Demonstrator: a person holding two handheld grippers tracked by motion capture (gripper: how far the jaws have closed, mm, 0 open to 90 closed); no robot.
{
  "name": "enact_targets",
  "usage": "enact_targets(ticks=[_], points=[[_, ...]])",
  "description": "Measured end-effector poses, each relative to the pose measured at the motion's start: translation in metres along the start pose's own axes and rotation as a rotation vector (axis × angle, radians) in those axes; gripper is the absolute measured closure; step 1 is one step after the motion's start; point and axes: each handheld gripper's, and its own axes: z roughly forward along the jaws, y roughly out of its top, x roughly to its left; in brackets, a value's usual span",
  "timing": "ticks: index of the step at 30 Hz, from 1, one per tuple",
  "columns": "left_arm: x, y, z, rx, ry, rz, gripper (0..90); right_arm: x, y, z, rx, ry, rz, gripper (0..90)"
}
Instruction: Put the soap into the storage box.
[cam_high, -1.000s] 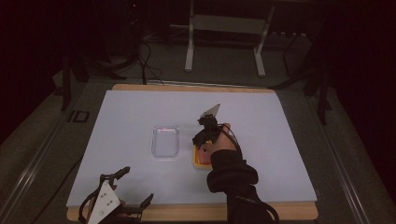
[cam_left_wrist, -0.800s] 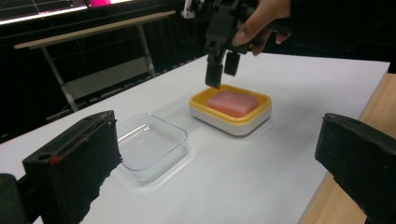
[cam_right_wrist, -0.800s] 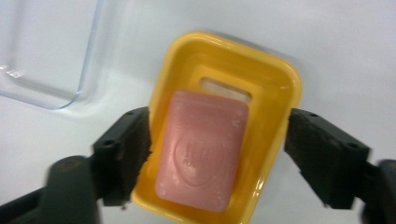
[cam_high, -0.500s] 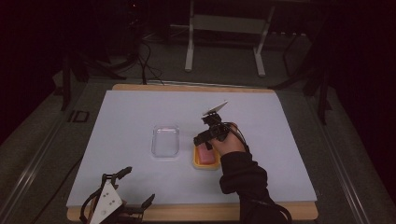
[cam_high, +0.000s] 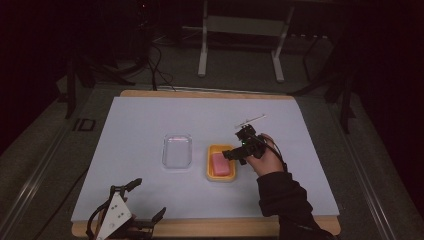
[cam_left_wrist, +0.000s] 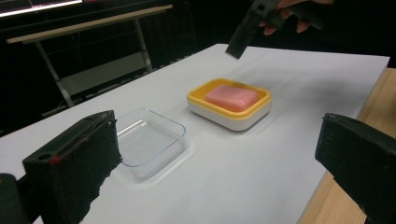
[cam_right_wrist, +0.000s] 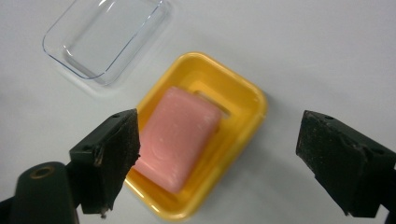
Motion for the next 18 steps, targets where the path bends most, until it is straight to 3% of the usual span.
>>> enact_targets(ticks=[5, 11, 18], points=[[-0.001, 0.000, 0.001, 0.008, -0.001, 0.000, 0.3, -0.010, -0.012, -0.016, -0.046, -0.037, -0.014, 13.2], [-0.001, 0.000, 0.001, 0.005, 0.003, -0.001, 0.3, -0.025, -0.032, -0.025, -0.058, -0.070, -0.023, 13.1], [-0.001, 0.000, 0.001, 0.007, 0.006, -0.003, 0.3, -0.040, -0.053, -0.036, -0.094, -0.097, -0.009, 12.8]])
